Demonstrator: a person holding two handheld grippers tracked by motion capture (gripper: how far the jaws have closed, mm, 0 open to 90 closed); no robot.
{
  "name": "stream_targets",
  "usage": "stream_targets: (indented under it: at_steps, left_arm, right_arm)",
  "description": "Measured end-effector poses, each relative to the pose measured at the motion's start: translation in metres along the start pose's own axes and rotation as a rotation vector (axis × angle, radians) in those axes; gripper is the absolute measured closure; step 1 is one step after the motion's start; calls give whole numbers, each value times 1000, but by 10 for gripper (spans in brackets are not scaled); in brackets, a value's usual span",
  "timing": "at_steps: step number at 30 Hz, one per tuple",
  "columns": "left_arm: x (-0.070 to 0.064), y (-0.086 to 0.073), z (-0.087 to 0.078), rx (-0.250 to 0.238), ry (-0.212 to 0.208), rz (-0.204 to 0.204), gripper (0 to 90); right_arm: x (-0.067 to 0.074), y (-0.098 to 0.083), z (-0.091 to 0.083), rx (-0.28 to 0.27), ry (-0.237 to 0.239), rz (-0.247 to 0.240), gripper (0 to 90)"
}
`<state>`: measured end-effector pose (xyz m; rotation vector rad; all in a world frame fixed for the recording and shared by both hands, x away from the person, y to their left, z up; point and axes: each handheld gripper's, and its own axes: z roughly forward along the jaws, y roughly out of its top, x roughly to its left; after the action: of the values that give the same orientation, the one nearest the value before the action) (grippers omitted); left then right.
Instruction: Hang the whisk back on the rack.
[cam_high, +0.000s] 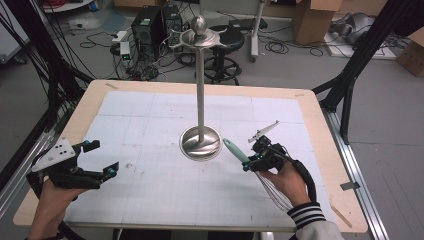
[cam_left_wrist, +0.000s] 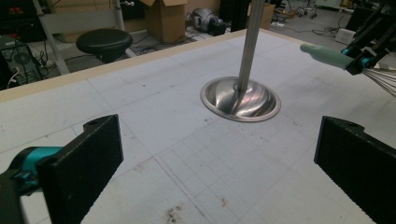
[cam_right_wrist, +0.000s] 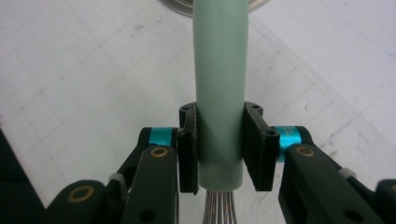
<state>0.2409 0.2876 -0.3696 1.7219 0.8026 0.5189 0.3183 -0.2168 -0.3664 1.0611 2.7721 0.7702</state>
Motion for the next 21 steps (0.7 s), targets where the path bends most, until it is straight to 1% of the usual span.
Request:
stream_targets:
  at_steps: [1, 2, 3, 4, 6, 9, 11, 12, 13, 15, 16, 19, 21]
  left_arm:
    - [0, 0, 0, 0, 0, 0, 17]
    - [0, 0, 0, 1, -1, 2, 17]
    - [0, 0, 0, 1, 0, 3, 17]
    - [0, 0, 0, 1, 0, 3, 17]
    - [-1, 0, 1, 2, -1, 2, 17]
    - [-1, 0, 2, 2, -1, 1, 17]
    - [-1, 0, 2, 4, -2, 4, 17]
    - [-2, 0, 2, 4, -4, 5, 17]
    - [-2, 0, 3, 6, -5, 7, 17]
    - [-2, 0, 3, 5, -5, 6, 17]
    - [-2, 0, 3, 7, -4, 6, 17]
    - [-2, 0, 3, 5, -3, 4, 17]
    - [-2, 0, 2, 6, -3, 5, 17]
  right_arm:
    - [0, 0, -1, -4, 6, -6, 695]
    - [0, 0, -3, -19, 17, -33, 695]
    - [1, 0, -4, -27, 19, -46, 695]
    - [1, 0, -4, -27, 19, -46, 695]
    - [2, 0, -7, -42, 28, -75, 695]
    - [0, -2, -13, -67, 47, -93, 695]
    - [-1, -2, -14, -72, 47, -102, 695]
    - [-2, -3, -16, -70, 53, -86, 695]
    - [-5, -3, -19, -82, 55, -91, 695]
    - [-6, -4, -20, -85, 55, -88, 695]
    - [-9, -4, -24, -93, 49, -86, 695]
    - [-12, -5, -30, -100, 52, -78, 695]
    - [-16, -5, -36, -110, 49, -80, 695]
